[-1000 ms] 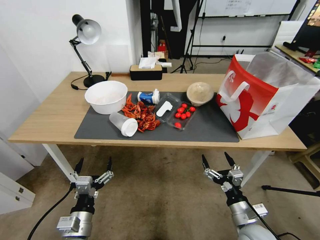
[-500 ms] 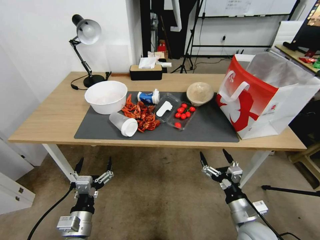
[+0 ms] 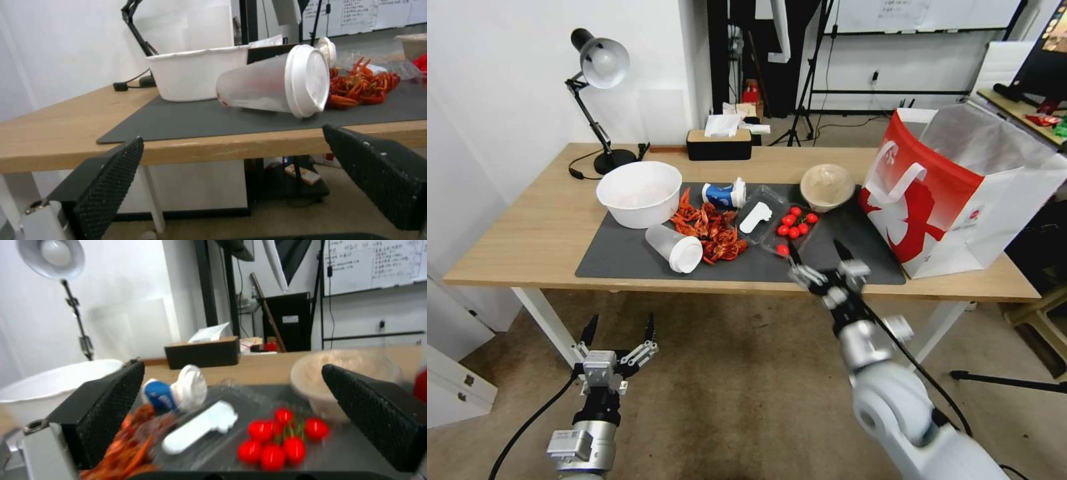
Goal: Pick up the trash from the table and place it into the takeout bag.
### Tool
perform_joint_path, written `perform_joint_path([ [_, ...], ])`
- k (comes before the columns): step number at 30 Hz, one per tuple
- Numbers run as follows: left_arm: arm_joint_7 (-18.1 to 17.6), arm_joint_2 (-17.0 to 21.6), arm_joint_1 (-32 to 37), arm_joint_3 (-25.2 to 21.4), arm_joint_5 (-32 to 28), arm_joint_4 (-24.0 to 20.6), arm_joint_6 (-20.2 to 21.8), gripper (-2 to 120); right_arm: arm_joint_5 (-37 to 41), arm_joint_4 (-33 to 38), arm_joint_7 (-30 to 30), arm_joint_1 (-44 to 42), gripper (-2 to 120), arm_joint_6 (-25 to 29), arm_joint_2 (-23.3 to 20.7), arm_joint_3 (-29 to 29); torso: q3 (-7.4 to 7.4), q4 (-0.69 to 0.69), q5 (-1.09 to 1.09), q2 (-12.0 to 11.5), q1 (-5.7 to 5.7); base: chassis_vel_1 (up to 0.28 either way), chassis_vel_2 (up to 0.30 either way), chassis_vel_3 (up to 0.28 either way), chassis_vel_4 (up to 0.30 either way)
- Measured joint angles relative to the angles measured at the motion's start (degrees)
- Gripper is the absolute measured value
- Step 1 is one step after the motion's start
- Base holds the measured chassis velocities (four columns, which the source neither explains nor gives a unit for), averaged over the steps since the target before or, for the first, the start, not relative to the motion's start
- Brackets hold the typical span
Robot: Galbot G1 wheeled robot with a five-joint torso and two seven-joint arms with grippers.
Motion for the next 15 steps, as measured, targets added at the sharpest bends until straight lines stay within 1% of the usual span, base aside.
perform_joint_path([
  [2,0.0,0.0,0.0,-0.1,0.1,-0.3,0.0,100,0.7,-1.8,1.5,4.9,100,-3.7,-0.5,-1.5,0.00,0.00,-0.01,0.0,0.00,0.000,0.000,0.000,0.000],
  [4,0.0,0.0,0.0,-0.1,0.1,-0.4,0.1,100,0.9,-2.2,1.7,5.7,100,-4.4,-0.6,-1.8,0.00,-0.01,0.00,0.0,0.00,0.000,0.000,0.000,0.000],
  [6,0.0,0.0,0.1,-0.5,0.1,-0.5,0.1,100,1.9,-4.8,3.7,11.0,100,-8.6,-1.2,-3.8,0.00,0.00,-0.01,0.0,0.00,0.000,0.000,0.000,0.000],
  [7,0.0,0.0,0.1,-0.5,0.1,-0.5,0.1,100,1.9,-4.8,3.7,11.0,100,-8.6,-1.2,-3.8,0.00,0.00,-0.01,0.0,0.00,0.000,0.000,0.000,0.000],
  [8,0.0,0.0,0.1,-0.7,0.1,-0.5,0.2,100,2.4,-6.0,4.5,13.5,100,-10.9,-1.5,-4.9,0.00,-0.02,-0.01,0.0,0.00,0.000,0.000,0.000,0.000],
  [9,0.0,-0.1,-0.2,-1.3,-0.1,-0.4,0.2,100,3.1,-8.1,6.1,17.9,100,-14.3,-1.8,-7.0,0.00,-0.01,-0.01,0.0,0.00,0.000,0.000,0.000,0.000],
  [10,0.0,-0.1,-0.3,-1.5,-0.3,-0.4,0.2,100,3.2,-8.8,6.6,19.5,100,-15.7,-1.8,-7.7,0.00,0.00,-0.02,0.0,0.00,0.000,0.000,0.000,0.000],
  [11,0.0,-0.1,-0.3,-1.5,-0.3,-0.4,0.2,100,3.2,-8.8,6.6,19.5,100,-15.7,-1.8,-7.7,0.00,0.00,-0.02,0.0,0.00,0.000,0.000,0.000,0.000],
  [13,0.0,-0.1,-0.4,-2.0,-0.5,-0.3,0.3,100,3.3,-10.5,7.8,23.9,100,-19.3,-2.0,-10.3,0.00,-0.01,-0.01,0.0,0.00,0.000,0.000,0.000,0.000],
  [14,0.0,-0.1,-0.4,-2.0,-0.5,-0.3,0.3,100,3.3,-10.5,7.8,23.9,100,-19.3,-2.0,-10.3,0.00,-0.01,-0.01,0.0,0.00,0.000,0.000,0.000,0.000],
  [15,0.0,-0.1,-0.4,-2.2,-0.5,-0.3,0.3,100,3.3,-11.1,8.6,26.4,100,-21.3,-2.0,-11.9,0.00,0.00,-0.01,0.0,0.00,0.000,0.000,0.000,0.000],
])
